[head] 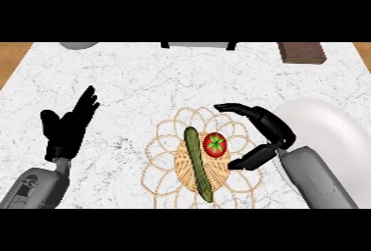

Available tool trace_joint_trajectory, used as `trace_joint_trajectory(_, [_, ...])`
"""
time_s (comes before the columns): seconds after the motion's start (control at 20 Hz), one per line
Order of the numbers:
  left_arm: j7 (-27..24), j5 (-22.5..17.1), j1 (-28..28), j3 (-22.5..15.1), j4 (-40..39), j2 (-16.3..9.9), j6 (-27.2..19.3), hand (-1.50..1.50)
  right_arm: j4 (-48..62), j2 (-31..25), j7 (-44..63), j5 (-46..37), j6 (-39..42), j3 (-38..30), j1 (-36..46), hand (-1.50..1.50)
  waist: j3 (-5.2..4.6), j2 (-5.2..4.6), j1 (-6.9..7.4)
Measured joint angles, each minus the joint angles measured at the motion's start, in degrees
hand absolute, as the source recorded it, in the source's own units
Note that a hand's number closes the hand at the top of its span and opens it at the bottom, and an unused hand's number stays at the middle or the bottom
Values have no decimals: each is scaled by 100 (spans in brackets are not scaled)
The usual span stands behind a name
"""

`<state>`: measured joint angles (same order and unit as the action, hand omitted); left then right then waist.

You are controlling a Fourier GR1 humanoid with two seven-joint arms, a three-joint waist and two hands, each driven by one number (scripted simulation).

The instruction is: Pick the squash from the placemat and place it in the plate

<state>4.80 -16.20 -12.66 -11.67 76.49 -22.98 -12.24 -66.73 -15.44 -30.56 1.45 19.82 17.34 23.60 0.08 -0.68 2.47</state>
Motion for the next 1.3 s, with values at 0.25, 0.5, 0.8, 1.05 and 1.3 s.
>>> trace_joint_trajectory(0.25, [2,20,73,137,0,-3,95,0,697,-75,-597,-803,107,288,454,-150,-3,35,-109])
trace_joint_trajectory(0.5, [72,95,268,291,204,3,170,0,680,-99,-397,-1287,236,347,721,-150,-7,61,-182])
trace_joint_trajectory(0.8, [98,228,258,386,193,141,174,0,327,-132,268,-1744,612,585,859,-150,-10,75,-227])
trace_joint_trajectory(1.05, [360,208,322,528,464,30,301,0,155,-100,565,-2373,560,889,825,-150,-9,78,-221])
trace_joint_trajectory(1.3, [217,293,247,663,237,121,414,0,30,94,1050,-2937,544,1051,952,-150,-10,71,-232])
